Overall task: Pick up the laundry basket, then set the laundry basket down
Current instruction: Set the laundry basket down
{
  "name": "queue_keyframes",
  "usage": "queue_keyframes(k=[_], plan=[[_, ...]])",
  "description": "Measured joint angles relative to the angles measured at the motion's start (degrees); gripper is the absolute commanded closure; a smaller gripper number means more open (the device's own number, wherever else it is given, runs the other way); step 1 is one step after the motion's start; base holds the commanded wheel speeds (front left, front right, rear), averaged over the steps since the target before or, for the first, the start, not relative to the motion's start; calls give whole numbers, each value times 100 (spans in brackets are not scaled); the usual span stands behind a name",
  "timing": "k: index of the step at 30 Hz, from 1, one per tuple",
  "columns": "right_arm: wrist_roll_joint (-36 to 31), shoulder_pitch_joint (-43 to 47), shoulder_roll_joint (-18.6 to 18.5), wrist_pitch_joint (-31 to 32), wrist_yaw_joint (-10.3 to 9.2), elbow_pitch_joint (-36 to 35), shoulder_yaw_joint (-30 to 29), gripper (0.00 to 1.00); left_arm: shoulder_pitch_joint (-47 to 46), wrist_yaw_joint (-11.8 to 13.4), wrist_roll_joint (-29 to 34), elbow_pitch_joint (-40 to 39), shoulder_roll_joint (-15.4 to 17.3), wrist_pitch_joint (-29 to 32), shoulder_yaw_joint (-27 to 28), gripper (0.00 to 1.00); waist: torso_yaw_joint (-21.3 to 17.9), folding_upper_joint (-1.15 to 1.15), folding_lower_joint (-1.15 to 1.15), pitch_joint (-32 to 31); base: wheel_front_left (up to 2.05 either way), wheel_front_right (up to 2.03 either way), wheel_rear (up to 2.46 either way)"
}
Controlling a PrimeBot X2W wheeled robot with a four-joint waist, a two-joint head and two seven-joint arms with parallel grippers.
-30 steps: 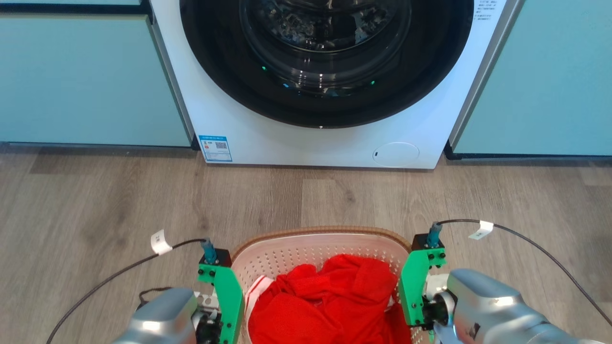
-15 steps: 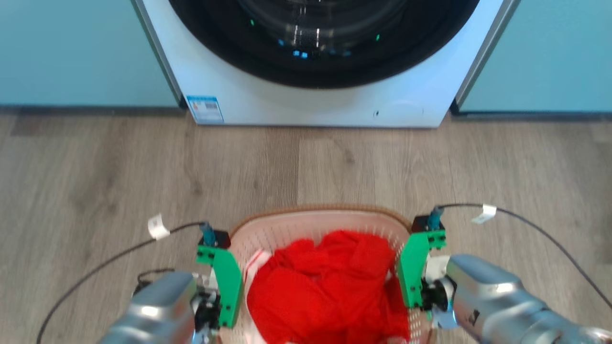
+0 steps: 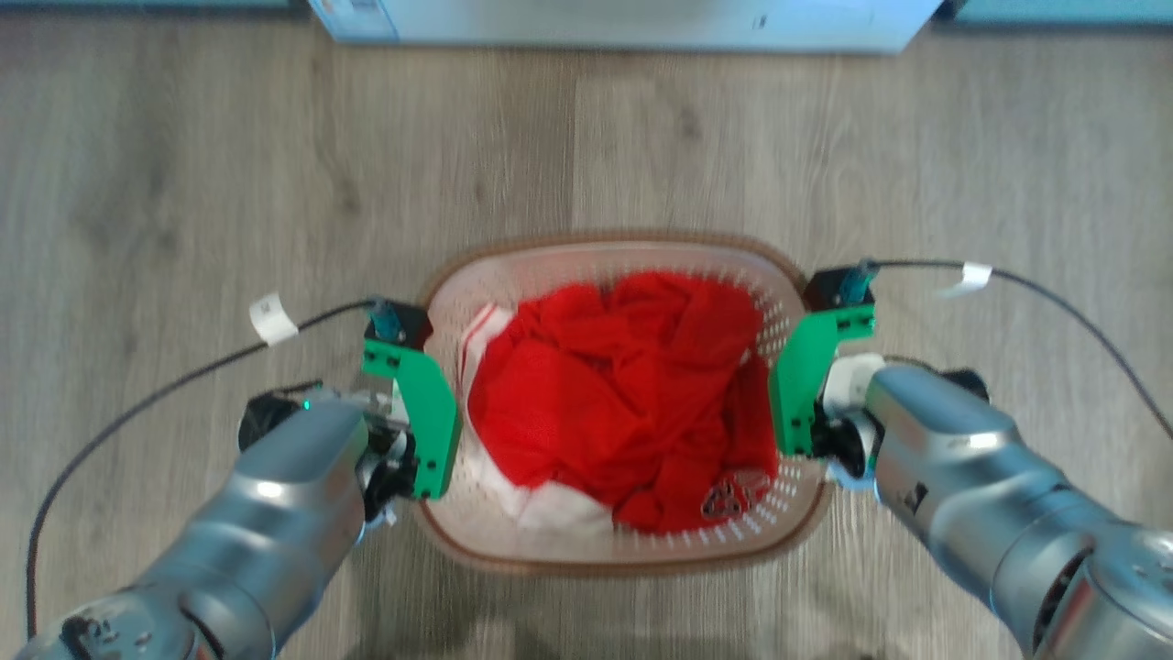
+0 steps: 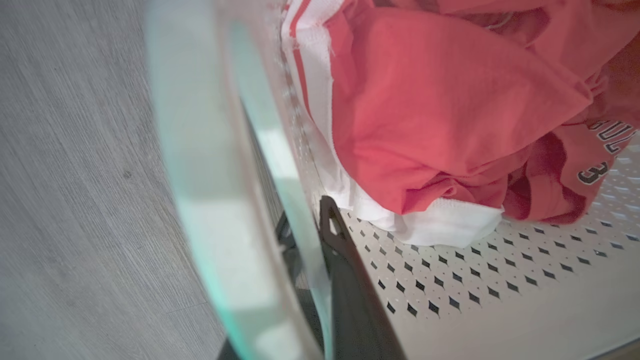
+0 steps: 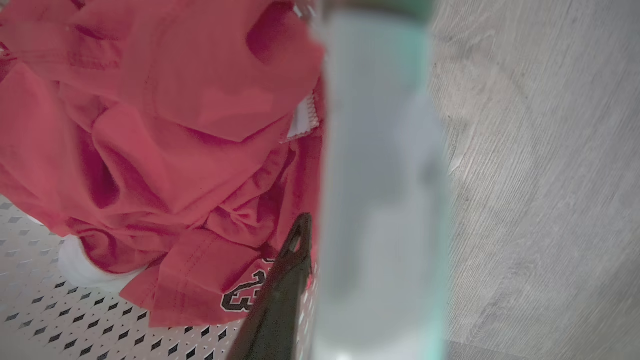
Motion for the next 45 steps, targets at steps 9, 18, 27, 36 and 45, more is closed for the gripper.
queue_keyframes(k=[9,18,27,36,45], plan=[[-154,-388,-14,-589,4,126,-16,100,-419,1,182,131,-105,-527,3,100,57,0,0,1129,0,0,0],[-257,-855,-32,-1109,7,214,-86,100,-905,1,233,303,-174,-1027,8,100,131,0,-1,1977,0,0,0],[-256,-1113,-37,-1290,7,255,-185,100,-1176,1,319,435,-214,-1403,8,100,194,0,-1,2482,0,0,0],[-204,-1198,-45,-1469,7,277,-274,100,-1328,0,468,546,-254,-1933,4,100,188,0,-1,2760,0,0,0],[-187,-1223,-54,-1562,7,282,-322,100,-1411,-1,526,641,-299,-2128,1,100,211,0,-2,2814,0,0,0]])
